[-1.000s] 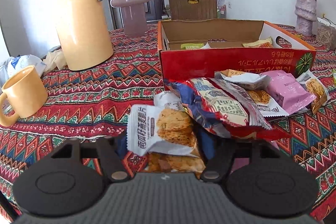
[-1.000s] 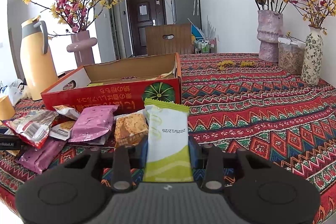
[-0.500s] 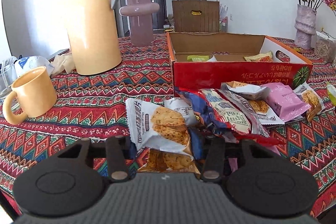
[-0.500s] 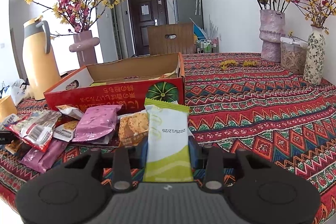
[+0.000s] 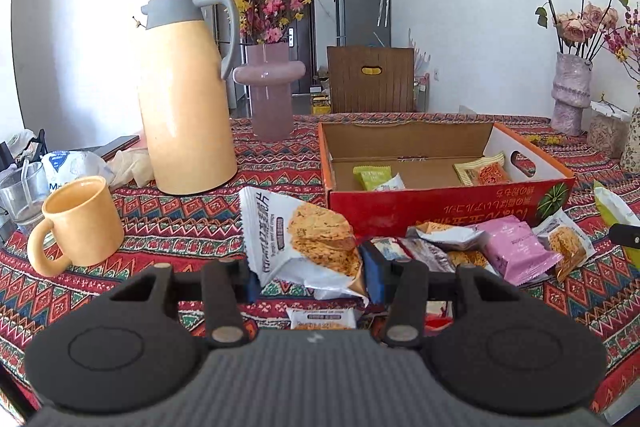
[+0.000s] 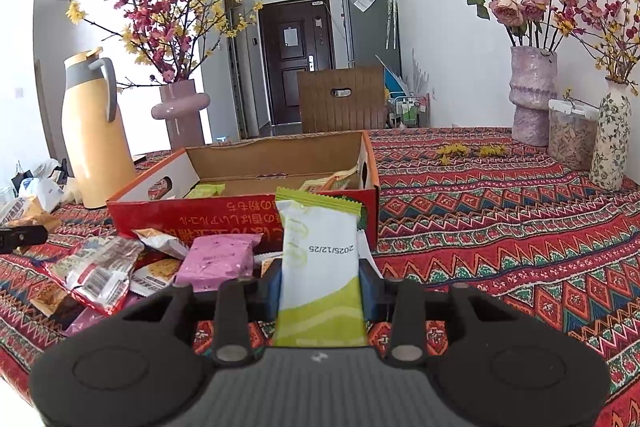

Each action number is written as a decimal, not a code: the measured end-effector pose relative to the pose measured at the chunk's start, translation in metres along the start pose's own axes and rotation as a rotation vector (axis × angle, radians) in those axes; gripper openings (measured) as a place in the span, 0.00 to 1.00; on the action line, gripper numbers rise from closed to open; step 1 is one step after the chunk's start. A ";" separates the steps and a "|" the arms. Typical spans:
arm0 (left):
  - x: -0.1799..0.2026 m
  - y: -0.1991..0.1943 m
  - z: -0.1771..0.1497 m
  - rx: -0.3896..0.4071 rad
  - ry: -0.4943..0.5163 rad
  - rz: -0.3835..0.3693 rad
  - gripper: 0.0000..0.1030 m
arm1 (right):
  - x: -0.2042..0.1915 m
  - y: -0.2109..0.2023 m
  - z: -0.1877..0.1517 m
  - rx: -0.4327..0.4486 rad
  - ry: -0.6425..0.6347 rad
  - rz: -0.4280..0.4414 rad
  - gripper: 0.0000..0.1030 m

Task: Organize snacks
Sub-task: 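Carry the bar and cookie packet into the box and open both grippers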

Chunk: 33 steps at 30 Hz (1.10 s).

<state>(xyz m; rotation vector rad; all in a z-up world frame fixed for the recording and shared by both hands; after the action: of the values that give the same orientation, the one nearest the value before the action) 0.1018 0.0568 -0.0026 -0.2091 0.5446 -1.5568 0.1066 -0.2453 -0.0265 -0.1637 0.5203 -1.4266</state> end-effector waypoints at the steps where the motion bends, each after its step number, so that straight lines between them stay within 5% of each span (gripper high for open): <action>1: 0.002 0.000 0.003 0.006 0.001 -0.005 0.47 | -0.001 0.001 0.002 0.004 -0.001 0.003 0.36; 17: 0.034 0.023 0.073 0.084 0.027 -0.057 0.47 | -0.019 0.032 0.042 0.069 -0.007 0.045 0.36; 33: 0.041 0.095 0.125 -0.034 -0.038 -0.008 0.47 | -0.035 0.100 0.103 0.075 0.027 0.074 0.36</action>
<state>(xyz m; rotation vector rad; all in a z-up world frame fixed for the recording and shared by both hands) 0.2400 -0.0066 0.0537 -0.2664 0.5417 -1.5487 0.2396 -0.2161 0.0311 -0.0645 0.4889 -1.3755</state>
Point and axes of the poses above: each gripper's, at about its wrist camera, not at the fingertips, and y roughly the way its jaws point, x to its right, z to its top, the point moved 5 cm from there along y, roughly the way its jaws point, and after that the axes turned 10 degrees about y, right-handed, at the moved point
